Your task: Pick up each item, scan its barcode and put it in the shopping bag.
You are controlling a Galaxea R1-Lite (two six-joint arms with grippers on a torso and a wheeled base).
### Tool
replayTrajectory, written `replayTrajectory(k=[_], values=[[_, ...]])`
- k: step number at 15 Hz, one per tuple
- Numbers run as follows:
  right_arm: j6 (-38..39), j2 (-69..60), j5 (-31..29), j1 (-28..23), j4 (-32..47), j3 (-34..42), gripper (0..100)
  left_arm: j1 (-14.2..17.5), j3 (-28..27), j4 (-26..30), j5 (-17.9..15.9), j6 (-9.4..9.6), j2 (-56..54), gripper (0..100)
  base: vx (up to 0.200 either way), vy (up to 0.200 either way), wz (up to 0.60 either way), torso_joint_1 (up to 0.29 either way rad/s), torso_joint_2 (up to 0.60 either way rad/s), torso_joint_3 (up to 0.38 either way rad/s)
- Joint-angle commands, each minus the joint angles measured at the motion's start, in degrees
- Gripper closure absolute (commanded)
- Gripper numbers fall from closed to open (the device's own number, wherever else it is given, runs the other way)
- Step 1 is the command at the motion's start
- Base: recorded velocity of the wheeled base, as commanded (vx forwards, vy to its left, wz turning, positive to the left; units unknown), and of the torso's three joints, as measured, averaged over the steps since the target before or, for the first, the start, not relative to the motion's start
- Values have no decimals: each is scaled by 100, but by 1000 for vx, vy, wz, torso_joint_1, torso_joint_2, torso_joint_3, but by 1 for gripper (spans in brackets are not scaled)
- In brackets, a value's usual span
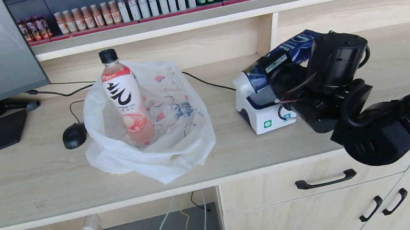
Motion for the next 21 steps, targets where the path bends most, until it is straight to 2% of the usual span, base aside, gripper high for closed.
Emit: replayTrajectory(k=[1,8,21], values=[[5,-188,-3,1,30,-16,100,-4,0,-4,0,0,-2,0,0,0,0,0,0,0],[251,-214,-12,1,109,291,100,-4,0,-4,0,0,-2,0,0,0,0,0,0,0],[400,-188,-73,-8,109,274,100,-4,0,-4,0,0,-2,0,0,0,0,0,0,0]])
